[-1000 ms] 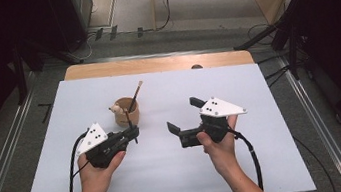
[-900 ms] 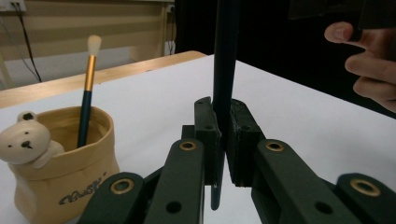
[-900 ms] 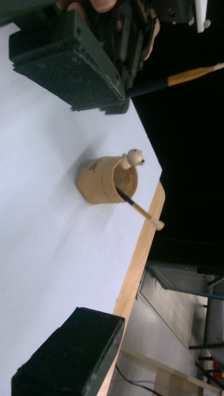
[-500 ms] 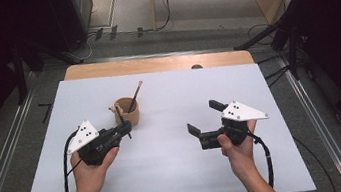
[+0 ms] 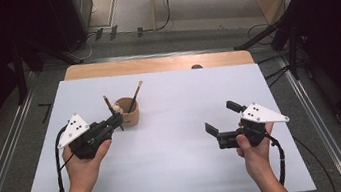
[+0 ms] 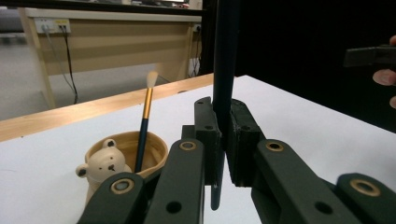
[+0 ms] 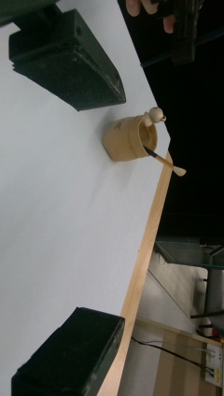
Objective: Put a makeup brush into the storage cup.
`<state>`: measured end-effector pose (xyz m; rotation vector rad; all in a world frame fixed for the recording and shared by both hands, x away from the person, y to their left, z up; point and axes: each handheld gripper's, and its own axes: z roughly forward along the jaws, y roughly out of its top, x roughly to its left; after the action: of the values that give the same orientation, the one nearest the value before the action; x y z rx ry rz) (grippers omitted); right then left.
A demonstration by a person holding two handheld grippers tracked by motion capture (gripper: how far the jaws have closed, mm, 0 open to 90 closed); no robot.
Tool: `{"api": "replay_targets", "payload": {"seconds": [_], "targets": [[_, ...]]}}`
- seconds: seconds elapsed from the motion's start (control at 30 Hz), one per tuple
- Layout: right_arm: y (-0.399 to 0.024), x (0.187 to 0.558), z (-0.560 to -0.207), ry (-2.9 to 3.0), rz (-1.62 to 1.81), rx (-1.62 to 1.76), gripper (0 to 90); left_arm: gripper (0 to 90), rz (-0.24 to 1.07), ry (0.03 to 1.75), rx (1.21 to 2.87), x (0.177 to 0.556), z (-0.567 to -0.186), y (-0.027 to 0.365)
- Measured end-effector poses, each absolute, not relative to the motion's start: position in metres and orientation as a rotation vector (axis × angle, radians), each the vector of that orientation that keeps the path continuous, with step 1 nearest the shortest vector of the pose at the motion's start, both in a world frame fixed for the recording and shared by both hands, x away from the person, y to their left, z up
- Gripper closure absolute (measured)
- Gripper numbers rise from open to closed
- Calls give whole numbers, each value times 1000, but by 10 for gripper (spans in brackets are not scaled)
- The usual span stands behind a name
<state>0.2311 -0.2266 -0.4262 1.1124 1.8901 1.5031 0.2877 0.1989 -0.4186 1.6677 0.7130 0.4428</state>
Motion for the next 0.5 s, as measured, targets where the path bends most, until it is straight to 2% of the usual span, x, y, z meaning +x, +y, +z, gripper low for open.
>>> {"api": "replay_targets", "payload": {"seconds": [0.5], "targets": [[-276,207,-452,1860,1442,1166,0,853,509,740,1636,308,-417,189]]}}
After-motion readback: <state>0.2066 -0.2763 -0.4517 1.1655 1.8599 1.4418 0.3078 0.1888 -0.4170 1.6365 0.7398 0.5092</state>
